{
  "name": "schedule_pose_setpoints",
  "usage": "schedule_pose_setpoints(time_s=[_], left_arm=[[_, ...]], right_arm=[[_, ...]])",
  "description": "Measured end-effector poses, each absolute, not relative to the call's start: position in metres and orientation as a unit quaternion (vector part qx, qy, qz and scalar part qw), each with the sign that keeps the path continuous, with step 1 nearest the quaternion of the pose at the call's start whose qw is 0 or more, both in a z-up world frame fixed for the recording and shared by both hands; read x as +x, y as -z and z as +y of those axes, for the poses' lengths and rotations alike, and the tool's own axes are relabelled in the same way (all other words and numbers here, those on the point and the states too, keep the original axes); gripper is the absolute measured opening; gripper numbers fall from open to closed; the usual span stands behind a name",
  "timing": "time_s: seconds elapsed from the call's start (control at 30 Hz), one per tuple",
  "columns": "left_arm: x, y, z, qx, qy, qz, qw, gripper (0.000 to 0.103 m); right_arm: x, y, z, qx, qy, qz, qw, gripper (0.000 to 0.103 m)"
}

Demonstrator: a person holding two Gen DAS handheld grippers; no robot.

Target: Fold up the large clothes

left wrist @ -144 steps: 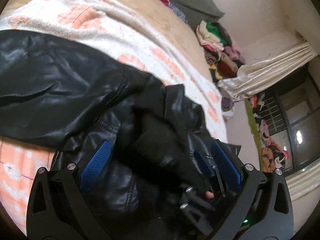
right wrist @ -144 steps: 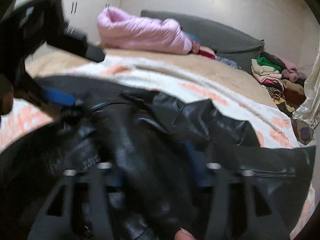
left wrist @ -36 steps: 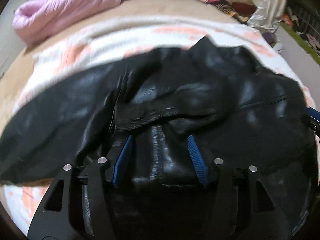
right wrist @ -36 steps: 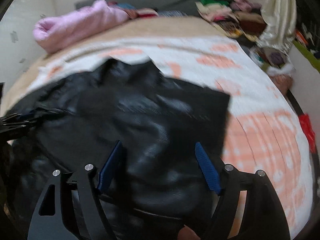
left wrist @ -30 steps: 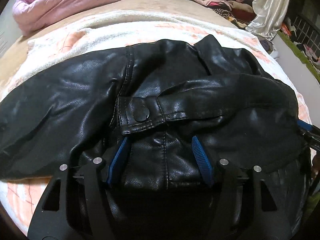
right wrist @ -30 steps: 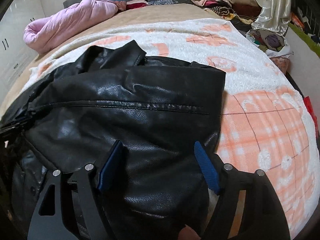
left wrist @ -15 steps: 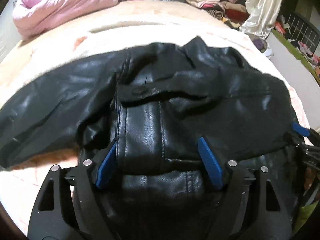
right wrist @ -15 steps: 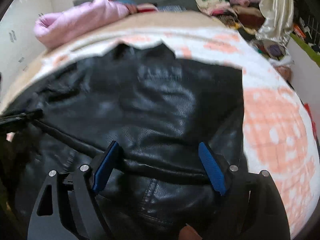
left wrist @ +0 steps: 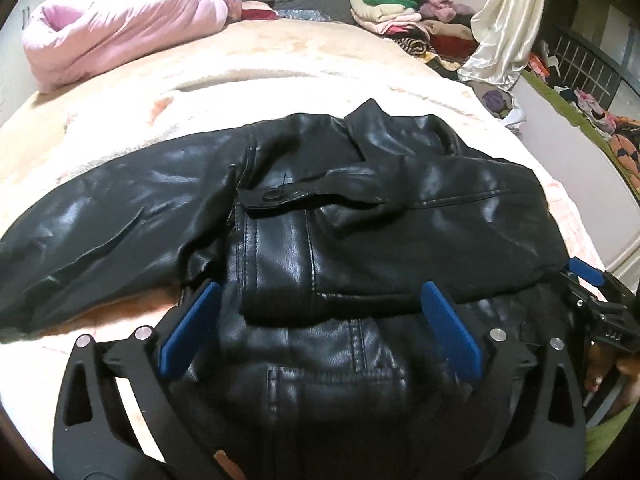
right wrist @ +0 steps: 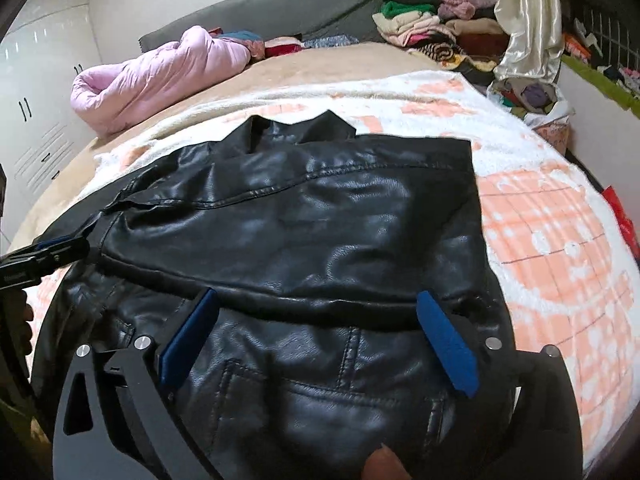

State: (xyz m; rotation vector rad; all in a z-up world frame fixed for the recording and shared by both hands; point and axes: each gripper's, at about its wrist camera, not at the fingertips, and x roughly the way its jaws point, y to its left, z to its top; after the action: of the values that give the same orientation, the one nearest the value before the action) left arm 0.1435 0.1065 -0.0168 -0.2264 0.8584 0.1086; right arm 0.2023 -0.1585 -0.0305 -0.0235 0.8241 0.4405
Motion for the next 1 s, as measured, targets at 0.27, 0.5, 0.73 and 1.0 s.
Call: schedule_pose_setpoints(time_s=[0.27, 0.5, 0.73, 1.0], left_arm=[[0.125, 0.011, 0.113, -0.114, -0.062, 0.411, 0.902, 0.093], [0.106, 0.008, 0.135, -0.124, -0.087, 0.407, 0.901, 0.094], [0.091, 0.01, 0.162, -0.149, -0.104, 0.403, 0.897, 0.093], [0.075, 0.01, 0.189, -0.165, -0.127, 0.392, 0.896, 0.094]], right_arm=[[0.185, 0.007, -0.141, -0.023, -0.226, 0.372, 0.9, 0.099], [0.175, -0.004, -0.113, -0.038, -0.239, 0.363, 0.9, 0.099], [0.167, -0.016, -0.082, -0.052, -0.252, 0.347, 0.902, 0.099], [0.16, -0.029, -0.048, -0.057, -0.273, 0.333, 0.901, 0.099]])
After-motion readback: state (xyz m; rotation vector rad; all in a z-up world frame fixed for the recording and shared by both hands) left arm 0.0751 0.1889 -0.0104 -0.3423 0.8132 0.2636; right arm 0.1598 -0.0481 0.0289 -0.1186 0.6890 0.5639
